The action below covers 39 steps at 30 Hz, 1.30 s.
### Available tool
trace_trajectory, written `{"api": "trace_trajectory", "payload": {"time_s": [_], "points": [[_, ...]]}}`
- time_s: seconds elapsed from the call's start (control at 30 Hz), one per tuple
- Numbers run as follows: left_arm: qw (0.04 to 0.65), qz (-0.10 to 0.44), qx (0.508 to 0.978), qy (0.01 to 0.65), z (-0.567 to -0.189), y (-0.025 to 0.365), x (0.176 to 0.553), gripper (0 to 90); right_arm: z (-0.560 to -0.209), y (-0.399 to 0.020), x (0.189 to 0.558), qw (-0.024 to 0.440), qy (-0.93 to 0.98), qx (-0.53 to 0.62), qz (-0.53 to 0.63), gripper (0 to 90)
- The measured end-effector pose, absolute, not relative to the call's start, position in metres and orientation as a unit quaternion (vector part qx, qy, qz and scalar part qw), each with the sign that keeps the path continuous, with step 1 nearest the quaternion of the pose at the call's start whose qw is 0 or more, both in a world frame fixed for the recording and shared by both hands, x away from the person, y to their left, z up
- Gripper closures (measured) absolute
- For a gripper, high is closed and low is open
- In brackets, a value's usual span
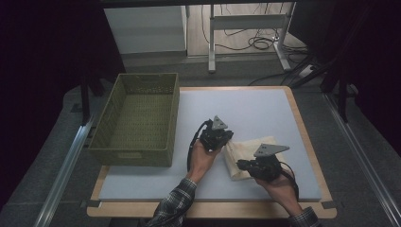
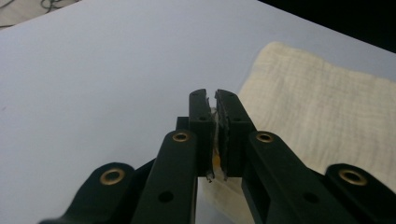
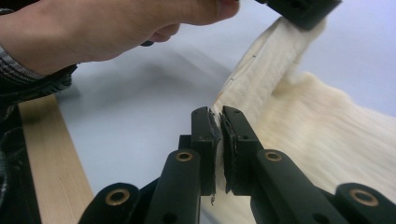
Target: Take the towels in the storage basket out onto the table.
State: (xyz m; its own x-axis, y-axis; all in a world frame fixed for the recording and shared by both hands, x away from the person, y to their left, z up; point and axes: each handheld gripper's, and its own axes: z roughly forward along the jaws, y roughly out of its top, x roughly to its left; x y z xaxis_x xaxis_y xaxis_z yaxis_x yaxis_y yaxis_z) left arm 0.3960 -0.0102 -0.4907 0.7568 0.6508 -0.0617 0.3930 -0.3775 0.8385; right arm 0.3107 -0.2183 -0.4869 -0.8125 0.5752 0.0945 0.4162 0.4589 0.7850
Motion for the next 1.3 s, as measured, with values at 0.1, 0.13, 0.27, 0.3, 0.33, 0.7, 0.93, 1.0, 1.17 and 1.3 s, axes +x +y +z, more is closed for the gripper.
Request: {"api": "trace_trajectory", "payload": {"time_s": [0.1,0.13,0.27,0.3,0.33,0.7,0.93,1.0,1.17,1.3], "points": [[0.459,0.138,0.823,0.307,-0.489,-0.023,0.4,85.4,-0.486,-0.232,0.311,0.099,0.843,0.305,0.432,84.1],[0.458,0.137,0.824,0.304,-0.488,-0.027,0.401,85.4,-0.486,-0.237,0.311,0.101,0.842,0.308,0.431,84.1],[0.451,0.138,0.833,0.289,-0.487,-0.044,0.405,85.3,-0.486,-0.256,0.312,0.106,0.834,0.325,0.432,84.1],[0.452,0.136,0.834,0.286,-0.487,-0.049,0.407,85.3,-0.486,-0.259,0.312,0.107,0.832,0.329,0.433,84.1],[0.45,0.135,0.836,0.283,-0.487,-0.054,0.408,85.3,-0.487,-0.262,0.312,0.109,0.831,0.333,0.432,84.1],[0.436,0.141,0.853,0.249,-0.488,-0.098,0.42,85.0,-0.49,-0.3,0.314,0.122,0.82,0.369,0.421,84.1],[0.422,0.141,0.862,0.243,-0.49,-0.125,0.43,84.8,-0.493,-0.322,0.319,0.129,0.81,0.393,0.416,84.1],[0.419,0.141,0.864,0.242,-0.49,-0.127,0.431,84.8,-0.494,-0.326,0.32,0.131,0.808,0.397,0.414,84.0],[0.413,0.139,0.868,0.24,-0.493,-0.138,0.435,84.6,-0.497,-0.331,0.32,0.131,0.805,0.404,0.415,84.0],[0.411,0.136,0.868,0.244,-0.496,-0.146,0.439,84.2,-0.498,-0.333,0.32,0.136,0.805,0.406,0.41,84.0]]}}
